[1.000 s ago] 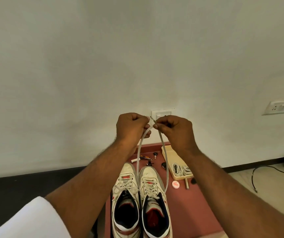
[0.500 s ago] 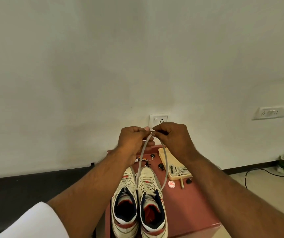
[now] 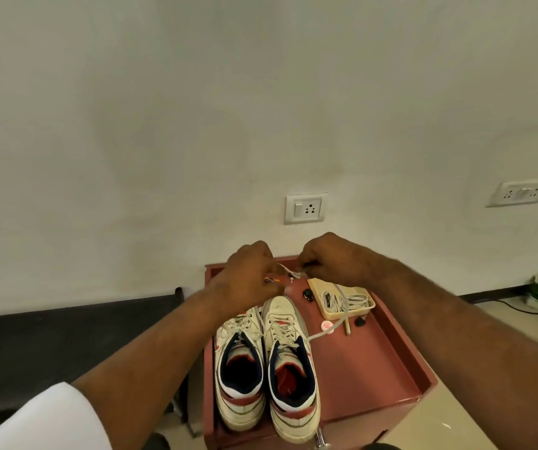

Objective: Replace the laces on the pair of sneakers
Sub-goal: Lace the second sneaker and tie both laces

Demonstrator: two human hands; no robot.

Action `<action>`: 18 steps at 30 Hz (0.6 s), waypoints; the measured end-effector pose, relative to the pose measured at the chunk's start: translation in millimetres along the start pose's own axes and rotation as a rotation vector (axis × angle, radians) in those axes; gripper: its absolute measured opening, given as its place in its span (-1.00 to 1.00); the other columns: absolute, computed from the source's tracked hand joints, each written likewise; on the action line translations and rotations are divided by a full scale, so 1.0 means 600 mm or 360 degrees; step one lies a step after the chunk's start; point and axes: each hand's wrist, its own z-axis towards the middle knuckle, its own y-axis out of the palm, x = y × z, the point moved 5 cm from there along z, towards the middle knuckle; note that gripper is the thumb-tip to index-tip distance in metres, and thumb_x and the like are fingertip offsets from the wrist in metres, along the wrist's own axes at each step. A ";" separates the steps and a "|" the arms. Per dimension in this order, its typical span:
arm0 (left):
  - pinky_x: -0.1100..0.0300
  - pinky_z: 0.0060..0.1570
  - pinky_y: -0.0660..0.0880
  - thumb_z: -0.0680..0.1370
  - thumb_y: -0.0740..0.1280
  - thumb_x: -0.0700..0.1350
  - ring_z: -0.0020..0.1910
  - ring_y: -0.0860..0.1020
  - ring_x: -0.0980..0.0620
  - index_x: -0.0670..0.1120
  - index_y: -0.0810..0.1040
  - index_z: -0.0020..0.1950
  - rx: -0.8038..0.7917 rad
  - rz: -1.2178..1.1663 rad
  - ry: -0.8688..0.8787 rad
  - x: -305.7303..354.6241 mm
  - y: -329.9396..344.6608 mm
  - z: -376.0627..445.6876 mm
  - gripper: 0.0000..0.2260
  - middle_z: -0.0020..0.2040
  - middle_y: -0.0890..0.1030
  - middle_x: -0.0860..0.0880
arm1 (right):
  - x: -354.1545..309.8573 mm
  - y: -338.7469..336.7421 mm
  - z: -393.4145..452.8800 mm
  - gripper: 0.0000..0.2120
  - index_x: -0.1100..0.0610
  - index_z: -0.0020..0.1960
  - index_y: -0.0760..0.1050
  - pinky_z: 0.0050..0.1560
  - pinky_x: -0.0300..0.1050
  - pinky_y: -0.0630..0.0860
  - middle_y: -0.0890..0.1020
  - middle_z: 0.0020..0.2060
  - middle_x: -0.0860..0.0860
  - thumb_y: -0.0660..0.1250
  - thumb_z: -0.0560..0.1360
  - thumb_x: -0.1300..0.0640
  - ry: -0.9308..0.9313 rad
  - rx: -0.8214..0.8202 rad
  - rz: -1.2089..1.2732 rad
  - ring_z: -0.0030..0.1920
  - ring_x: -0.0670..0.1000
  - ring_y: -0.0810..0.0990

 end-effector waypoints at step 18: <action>-0.05 0.43 -0.06 0.58 0.30 0.08 0.54 -0.09 0.01 0.13 0.62 0.09 0.0082 0.0215 0.0050 -0.078 0.052 -0.031 -0.85 0.58 0.06 0.14 | 0.097 0.094 -0.037 -0.88 0.11 -0.18 0.68 -0.16 -0.26 0.56 0.70 -0.29 -0.01 0.49 0.39 0.32 0.0516 0.0398 0.1174 -0.26 -0.09 0.65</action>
